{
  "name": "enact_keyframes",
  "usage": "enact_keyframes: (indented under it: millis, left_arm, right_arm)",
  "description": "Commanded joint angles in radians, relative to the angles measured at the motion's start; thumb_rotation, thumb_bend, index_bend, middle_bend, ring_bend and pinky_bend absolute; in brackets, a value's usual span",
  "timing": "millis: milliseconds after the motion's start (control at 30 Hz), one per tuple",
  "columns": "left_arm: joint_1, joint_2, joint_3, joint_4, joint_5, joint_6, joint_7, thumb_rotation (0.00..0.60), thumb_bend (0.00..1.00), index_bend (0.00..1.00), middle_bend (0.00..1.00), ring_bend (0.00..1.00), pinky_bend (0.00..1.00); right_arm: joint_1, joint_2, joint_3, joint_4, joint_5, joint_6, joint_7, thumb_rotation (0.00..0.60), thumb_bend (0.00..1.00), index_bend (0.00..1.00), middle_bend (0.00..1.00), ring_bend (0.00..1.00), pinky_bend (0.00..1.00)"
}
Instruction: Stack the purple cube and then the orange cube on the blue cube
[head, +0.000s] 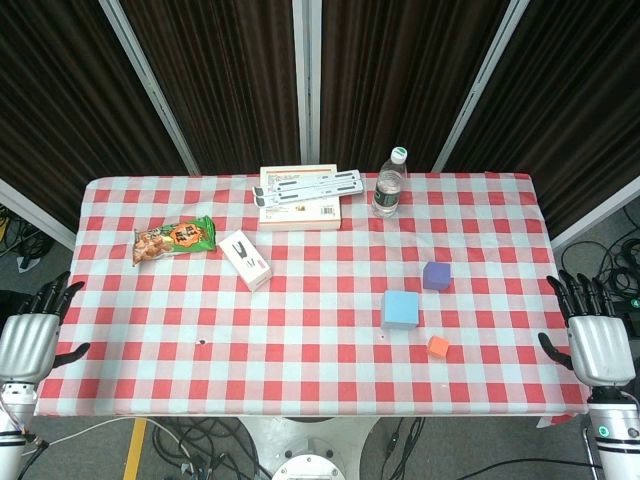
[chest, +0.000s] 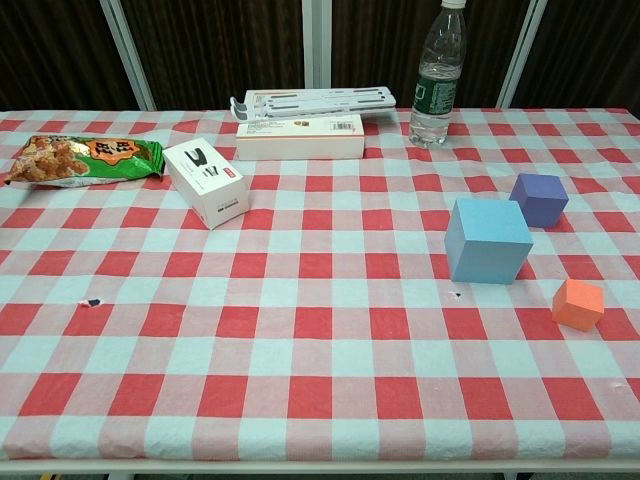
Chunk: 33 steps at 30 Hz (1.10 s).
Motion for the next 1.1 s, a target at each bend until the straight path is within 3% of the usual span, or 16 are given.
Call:
enact_keyframes:
  millis: [33,67,133,267,367,633,933,1100]
  left_arm:
    - [0.000,0.001,0.001,-0.001,0.001,0.000,0.001,0.600,0.05,0.21,0.17,0.16,0.27]
    - [0.000,0.001,0.001,-0.002,0.001,0.000,0.001,0.600,0.05,0.21,0.17,0.16,0.27]
    - [0.001,0.000,0.003,-0.003,0.003,0.002,0.002,0.600,0.05,0.21,0.17,0.16,0.27]
    - [0.005,-0.007,0.006,0.001,0.020,0.018,0.003,0.600,0.05,0.21,0.14,0.13,0.27]
    - [0.005,-0.008,0.007,0.001,0.021,0.017,0.000,0.600,0.05,0.21,0.14,0.13,0.27]
    - [0.003,-0.006,0.015,0.015,0.031,0.009,-0.015,0.600,0.05,0.21,0.14,0.13,0.27]
    - [0.006,-0.009,0.028,0.037,0.058,0.015,-0.058,0.600,0.05,0.21,0.14,0.13,0.27]
    - [0.004,-0.011,0.031,0.047,0.057,0.006,-0.064,0.600,0.05,0.21,0.14,0.13,0.27]
  right_arm:
    - [0.039,0.010,0.036,-0.013,0.010,-0.020,-0.042,0.600,0.18,0.10,0.37,0.49,0.57]
    - [0.054,0.018,0.042,-0.022,0.021,-0.046,-0.049,0.600,0.18,0.10,0.58,0.69,0.73]
    - [0.100,0.054,0.052,-0.051,0.061,-0.145,-0.066,0.600,0.19,0.14,0.77,0.84,0.85]
    - [0.206,0.100,0.072,-0.075,0.154,-0.353,-0.103,0.600,0.13,0.29,0.97,0.99,0.98]
    - [0.274,0.117,0.084,-0.082,0.242,-0.472,-0.157,0.600,0.01,0.26,1.00,1.00,1.00]
    - [0.416,0.049,0.104,-0.041,0.455,-0.567,-0.373,0.600,0.00,0.26,1.00,1.00,1.00]
    - [0.547,-0.099,0.106,0.059,0.837,-0.590,-0.505,0.600,0.13,0.27,1.00,1.00,1.00]
    - [0.594,-0.169,0.087,0.104,0.927,-0.574,-0.537,0.600,0.15,0.27,1.00,1.00,1.00]
